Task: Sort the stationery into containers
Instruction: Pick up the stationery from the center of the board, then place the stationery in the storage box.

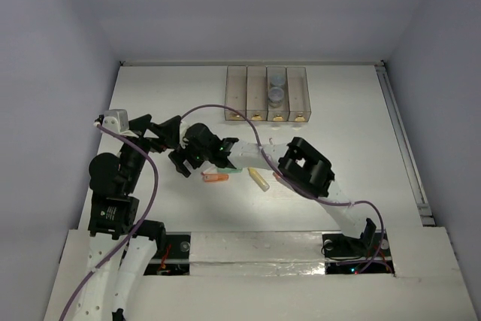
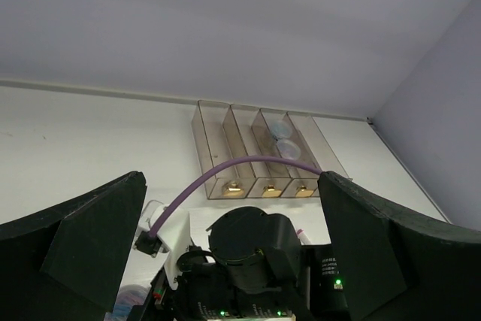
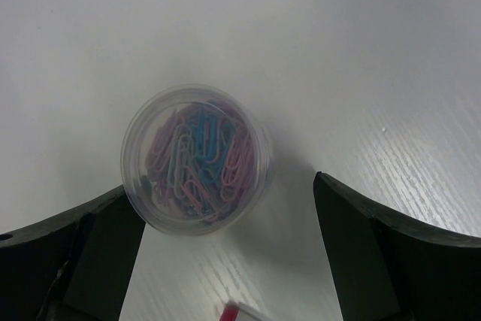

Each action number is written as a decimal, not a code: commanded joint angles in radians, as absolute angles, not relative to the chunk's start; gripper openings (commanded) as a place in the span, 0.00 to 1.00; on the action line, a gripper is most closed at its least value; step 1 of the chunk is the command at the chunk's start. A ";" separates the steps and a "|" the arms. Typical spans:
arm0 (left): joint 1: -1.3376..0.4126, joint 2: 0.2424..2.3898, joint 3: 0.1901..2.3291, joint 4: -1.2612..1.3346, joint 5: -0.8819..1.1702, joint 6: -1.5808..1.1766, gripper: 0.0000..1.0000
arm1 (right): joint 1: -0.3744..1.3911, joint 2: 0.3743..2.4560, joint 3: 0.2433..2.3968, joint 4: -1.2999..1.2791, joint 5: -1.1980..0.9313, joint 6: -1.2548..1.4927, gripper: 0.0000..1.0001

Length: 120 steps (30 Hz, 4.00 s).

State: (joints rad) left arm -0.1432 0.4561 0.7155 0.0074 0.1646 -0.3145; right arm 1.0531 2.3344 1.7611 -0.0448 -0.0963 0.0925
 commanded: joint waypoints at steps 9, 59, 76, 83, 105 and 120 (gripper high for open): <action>-0.147 0.445 0.733 0.043 0.204 -0.304 0.99 | 1.086 2.375 1.864 -0.014 -0.009 0.051 0.88; -0.166 0.459 0.698 0.061 0.282 -0.327 0.99 | 0.730 1.862 1.529 0.101 0.189 0.113 0.47; -0.175 0.483 0.696 0.064 0.298 -0.324 0.99 | 0.445 1.898 1.454 0.006 0.130 0.176 0.46; -0.175 0.482 0.695 0.064 0.301 -0.325 0.99 | 0.445 1.925 1.419 0.003 0.147 0.189 0.47; -0.175 0.480 0.695 0.066 0.302 -0.325 0.99 | 0.403 1.962 1.399 0.003 0.120 0.206 0.58; -0.175 0.479 0.693 0.066 0.302 -0.327 0.99 | 0.403 1.924 1.381 0.003 0.112 0.204 0.93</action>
State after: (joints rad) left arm -0.1692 0.4805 0.6998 0.0109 0.2878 -0.3202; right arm 0.4107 1.9656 1.3918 -0.0273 0.1146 0.2062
